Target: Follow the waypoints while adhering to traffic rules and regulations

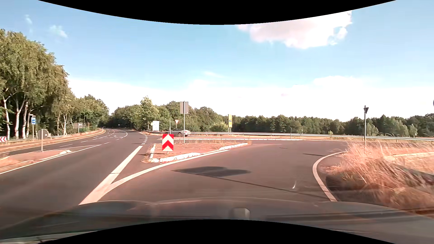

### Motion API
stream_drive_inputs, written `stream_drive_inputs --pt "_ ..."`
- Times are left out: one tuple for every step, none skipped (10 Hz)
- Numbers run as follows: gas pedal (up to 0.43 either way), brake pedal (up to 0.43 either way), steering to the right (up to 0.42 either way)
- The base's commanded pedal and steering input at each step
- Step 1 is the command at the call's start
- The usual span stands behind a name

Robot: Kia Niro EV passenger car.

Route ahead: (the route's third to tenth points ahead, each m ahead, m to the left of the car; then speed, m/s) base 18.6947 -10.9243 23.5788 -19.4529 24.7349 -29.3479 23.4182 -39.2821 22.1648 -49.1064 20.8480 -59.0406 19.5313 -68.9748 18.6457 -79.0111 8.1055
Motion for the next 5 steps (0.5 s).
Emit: stream_drive_inputs --pt "0.02 0.0 0.129" --pt "0.02 0.0 0.142" --pt "0.02 0.0 0.167" --pt "0.028 0.0 0.191" --pt "0.059 0.0 0.202"
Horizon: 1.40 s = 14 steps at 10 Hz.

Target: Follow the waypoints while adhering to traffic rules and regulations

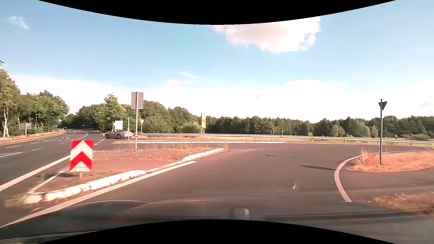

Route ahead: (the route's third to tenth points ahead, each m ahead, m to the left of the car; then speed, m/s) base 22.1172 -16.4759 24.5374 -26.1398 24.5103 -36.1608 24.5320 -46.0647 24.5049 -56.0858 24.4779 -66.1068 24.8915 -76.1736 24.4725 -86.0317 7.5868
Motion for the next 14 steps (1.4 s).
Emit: stream_drive_inputs --pt "0.067 0.0 0.209" --pt "0.079 0.0 0.215" --pt "0.087 0.0 0.228" --pt "0.098 0.0 0.234" --pt "0.098 0.0 0.239" --pt "0.098 0.0 0.246" --pt "0.11 0.0 0.252" --pt "0.118 0.0 0.253" --pt "0.118 0.0 0.253" --pt "0.157 0.0 0.252" --pt "0.177 0.0 0.247" --pt "0.197 0.0 0.238" --pt "0.22 0.0 0.231" --pt "0.22 0.0 0.23"
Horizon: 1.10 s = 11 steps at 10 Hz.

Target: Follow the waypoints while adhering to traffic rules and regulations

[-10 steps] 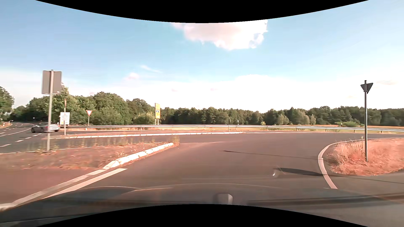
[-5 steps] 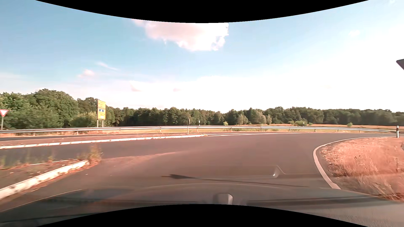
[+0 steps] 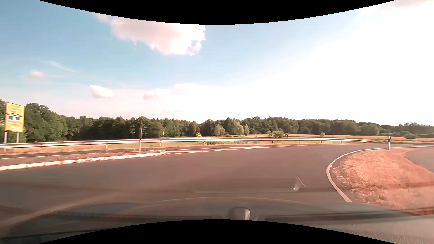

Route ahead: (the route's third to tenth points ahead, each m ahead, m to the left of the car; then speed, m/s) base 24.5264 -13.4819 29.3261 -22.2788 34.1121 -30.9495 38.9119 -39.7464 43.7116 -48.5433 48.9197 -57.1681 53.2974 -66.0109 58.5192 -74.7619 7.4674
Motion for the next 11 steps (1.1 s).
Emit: stream_drive_inputs --pt "0.228 0.0 0.23" --pt "0.24 0.0 0.23" --pt "0.24 0.0 0.23" --pt "0.24 0.0 0.231" --pt "0.24 0.0 0.232" --pt "0.26 0.0 0.231" --pt "0.268 0.0 0.23" --pt "0.268 0.0 0.226" --pt "0.268 0.0 0.219" --pt "0.268 0.0 0.206" --pt "0.28 0.0 0.199"
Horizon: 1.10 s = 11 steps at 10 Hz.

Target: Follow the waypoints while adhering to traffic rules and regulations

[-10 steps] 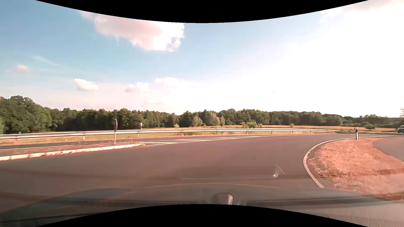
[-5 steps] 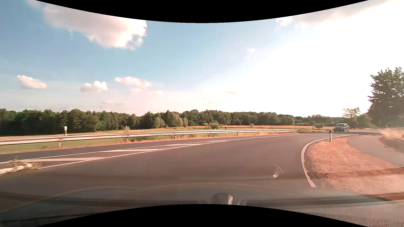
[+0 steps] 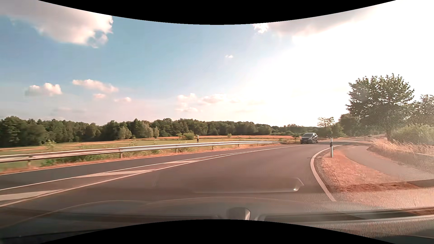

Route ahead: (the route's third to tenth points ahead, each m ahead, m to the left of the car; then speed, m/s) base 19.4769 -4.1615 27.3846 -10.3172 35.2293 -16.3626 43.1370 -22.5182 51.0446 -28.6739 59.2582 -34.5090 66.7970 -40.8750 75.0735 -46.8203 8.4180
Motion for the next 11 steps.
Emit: stream_drive_inputs --pt "0.287 0.0 0.188" --pt "0.311 0.0 0.179" --pt "0.311 0.0 0.176" --pt "0.311 0.0 0.174" --pt "0.319 0.0 0.168" --pt "0.319 0.0 0.161" --pt "0.331 0.0 0.154" --pt "0.339 0.0 0.146" --pt "0.37 0.0 0.136" --pt "0.37 0.0 0.129" --pt "0.378 0.0 0.119"
